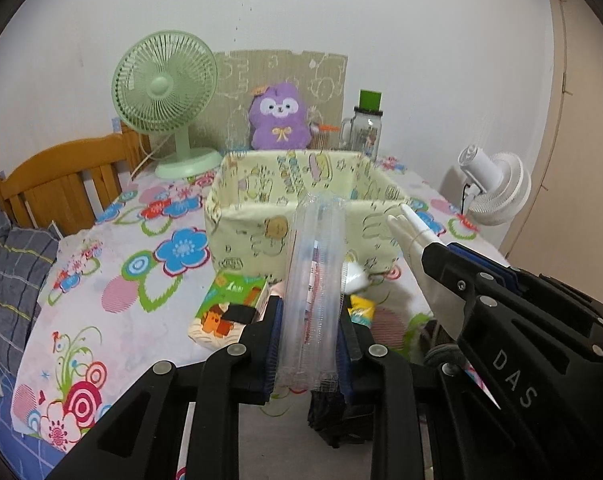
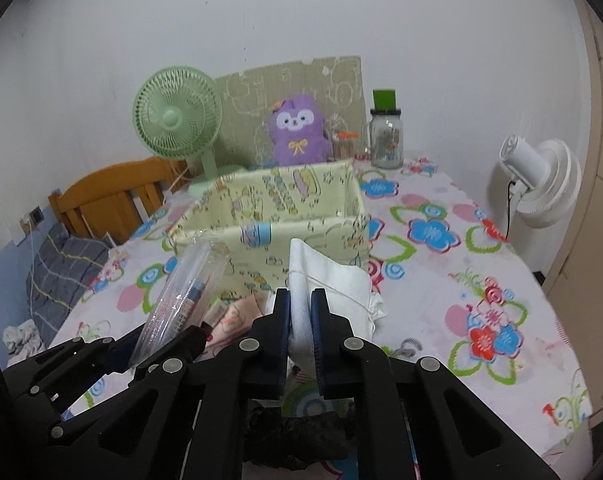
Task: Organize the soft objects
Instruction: 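Close the left tool on the cup stack while the right tool grasps the white cloth, then carry the cups and cloth over the fabric box and lower them inside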
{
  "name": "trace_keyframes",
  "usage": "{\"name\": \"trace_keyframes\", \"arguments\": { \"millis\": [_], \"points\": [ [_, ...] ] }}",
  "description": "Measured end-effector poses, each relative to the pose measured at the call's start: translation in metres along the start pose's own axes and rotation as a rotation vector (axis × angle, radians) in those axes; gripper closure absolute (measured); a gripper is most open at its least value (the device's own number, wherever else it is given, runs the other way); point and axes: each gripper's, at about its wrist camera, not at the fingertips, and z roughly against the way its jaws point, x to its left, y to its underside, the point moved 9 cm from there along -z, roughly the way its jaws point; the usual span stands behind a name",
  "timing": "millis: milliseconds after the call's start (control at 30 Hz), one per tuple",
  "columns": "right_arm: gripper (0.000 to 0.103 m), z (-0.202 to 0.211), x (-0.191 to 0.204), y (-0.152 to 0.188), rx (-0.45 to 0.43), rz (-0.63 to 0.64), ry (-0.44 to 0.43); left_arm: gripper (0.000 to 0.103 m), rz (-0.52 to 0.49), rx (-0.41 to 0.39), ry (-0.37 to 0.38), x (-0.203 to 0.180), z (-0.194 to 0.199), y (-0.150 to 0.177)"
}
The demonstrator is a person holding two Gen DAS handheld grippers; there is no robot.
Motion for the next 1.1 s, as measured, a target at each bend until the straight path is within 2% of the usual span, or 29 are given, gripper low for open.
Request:
{"name": "trace_keyframes", "arguments": {
  "millis": [567,1100],
  "points": [
    [0.09,0.069,0.012,-0.044,-0.11,0.025,0.004,0.08,-0.025,-0.108,-0.003,-0.009,0.058,-0.042],
    [0.09,0.072,0.02,-0.072,-0.137,0.052,0.005,0.08,-0.03,-0.155,-0.016,-0.005,0.065,-0.07]
  ]
}}
